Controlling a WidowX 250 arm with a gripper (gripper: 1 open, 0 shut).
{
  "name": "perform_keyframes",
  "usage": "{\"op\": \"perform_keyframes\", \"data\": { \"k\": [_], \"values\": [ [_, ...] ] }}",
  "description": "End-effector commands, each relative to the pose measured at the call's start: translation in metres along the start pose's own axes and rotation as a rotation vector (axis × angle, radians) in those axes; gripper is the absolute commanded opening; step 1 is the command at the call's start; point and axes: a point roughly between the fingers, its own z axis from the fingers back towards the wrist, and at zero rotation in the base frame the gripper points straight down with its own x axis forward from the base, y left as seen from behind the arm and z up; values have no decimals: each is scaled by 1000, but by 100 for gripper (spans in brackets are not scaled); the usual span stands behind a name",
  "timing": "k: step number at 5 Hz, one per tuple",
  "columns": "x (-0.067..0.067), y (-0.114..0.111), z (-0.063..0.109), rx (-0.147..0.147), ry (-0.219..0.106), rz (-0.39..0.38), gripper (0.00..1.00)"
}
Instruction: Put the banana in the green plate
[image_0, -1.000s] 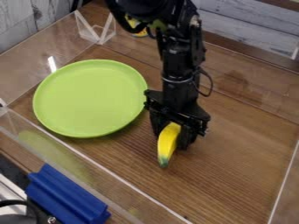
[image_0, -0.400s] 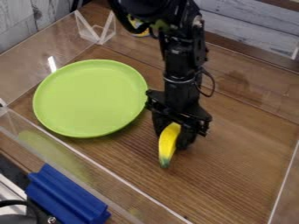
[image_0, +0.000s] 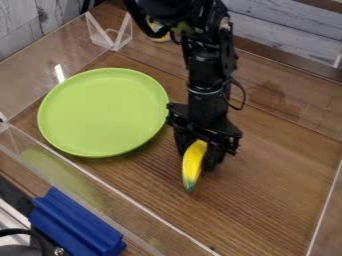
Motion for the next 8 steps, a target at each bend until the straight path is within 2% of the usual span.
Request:
{"op": "perform_keyframes", "data": {
  "k": [1,2,5,8],
  "values": [
    [4,2,5,-2,-21,-1,100],
    [3,3,5,-3,-19,4,0],
    [-4,7,32,9,10,37,0],
    [-9,12,51,4,23,70,0]
  ]
}}
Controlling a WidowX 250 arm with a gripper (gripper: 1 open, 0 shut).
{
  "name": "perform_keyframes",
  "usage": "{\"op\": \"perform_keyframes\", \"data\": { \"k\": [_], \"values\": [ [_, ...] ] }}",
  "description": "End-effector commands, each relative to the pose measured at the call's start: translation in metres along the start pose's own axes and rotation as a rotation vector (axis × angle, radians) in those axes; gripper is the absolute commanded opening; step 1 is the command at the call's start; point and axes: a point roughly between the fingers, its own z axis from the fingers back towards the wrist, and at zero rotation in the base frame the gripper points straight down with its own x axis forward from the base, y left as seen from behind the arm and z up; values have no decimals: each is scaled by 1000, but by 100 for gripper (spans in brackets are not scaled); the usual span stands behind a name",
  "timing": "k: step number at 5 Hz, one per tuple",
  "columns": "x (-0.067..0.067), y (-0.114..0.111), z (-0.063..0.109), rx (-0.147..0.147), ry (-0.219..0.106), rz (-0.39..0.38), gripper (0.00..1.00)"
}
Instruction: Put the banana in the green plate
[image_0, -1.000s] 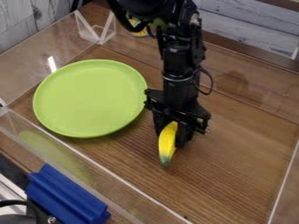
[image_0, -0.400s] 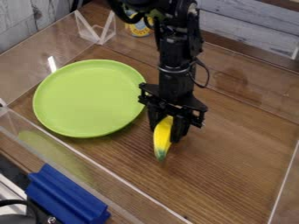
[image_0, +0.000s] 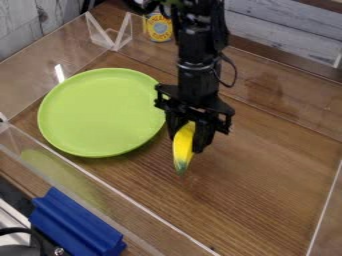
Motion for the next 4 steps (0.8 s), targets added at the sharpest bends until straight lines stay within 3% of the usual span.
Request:
{"op": "perform_keyframes", "data": {
  "k": [1,4],
  "values": [
    [4,5,28,2,-79,11,0],
    [-9,31,55,12,-107,70,0]
  ]
}}
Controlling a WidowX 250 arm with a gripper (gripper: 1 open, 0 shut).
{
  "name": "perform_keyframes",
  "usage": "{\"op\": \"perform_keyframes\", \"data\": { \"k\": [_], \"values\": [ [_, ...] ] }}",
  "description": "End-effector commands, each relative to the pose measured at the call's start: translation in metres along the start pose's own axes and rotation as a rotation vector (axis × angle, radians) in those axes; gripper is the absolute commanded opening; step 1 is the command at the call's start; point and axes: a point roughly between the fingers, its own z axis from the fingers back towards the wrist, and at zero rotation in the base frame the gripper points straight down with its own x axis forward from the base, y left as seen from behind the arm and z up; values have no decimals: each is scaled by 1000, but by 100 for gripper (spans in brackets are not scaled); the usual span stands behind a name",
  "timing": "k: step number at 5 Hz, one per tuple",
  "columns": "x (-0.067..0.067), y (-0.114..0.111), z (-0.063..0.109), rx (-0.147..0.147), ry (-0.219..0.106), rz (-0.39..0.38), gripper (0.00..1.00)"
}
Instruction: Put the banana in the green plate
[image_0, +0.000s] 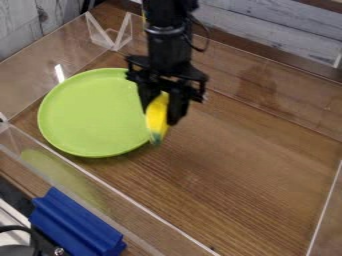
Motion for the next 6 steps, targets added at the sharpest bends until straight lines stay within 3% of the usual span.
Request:
{"op": "perform_keyframes", "data": {
  "k": [1,3,6],
  "values": [
    [2,23,23,13,-80,18,0],
    [2,56,27,22,-94,63,0],
    [16,87,15,35,-92,81,0]
  ]
}}
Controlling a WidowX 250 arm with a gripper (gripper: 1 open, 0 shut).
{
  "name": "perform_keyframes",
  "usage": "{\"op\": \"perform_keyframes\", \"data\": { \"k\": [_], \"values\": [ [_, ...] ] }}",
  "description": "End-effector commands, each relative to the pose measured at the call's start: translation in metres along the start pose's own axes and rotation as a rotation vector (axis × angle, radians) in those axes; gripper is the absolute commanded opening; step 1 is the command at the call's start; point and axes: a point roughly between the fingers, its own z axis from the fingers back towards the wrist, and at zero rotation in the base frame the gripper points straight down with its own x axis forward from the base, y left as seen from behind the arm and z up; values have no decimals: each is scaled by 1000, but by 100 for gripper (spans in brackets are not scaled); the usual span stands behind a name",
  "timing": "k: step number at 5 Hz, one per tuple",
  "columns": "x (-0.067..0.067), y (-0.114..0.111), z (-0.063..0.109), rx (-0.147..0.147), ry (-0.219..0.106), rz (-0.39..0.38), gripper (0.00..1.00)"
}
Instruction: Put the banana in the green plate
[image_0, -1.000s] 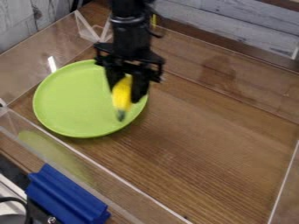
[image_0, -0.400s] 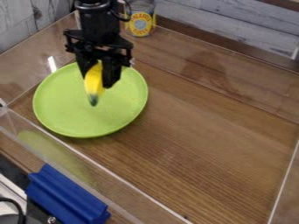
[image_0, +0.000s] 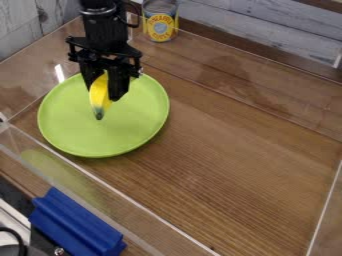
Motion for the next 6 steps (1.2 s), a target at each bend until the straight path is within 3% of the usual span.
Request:
{"op": "perform_keyframes", "data": {
  "k": [1,4,5,6],
  "values": [
    [11,10,8,20,-50,6,0],
    [16,24,-10,28,-27,24,0],
    [19,20,-13,28,-24,10,100],
    [20,13,-2,25,-39,-14,100]
  ]
}}
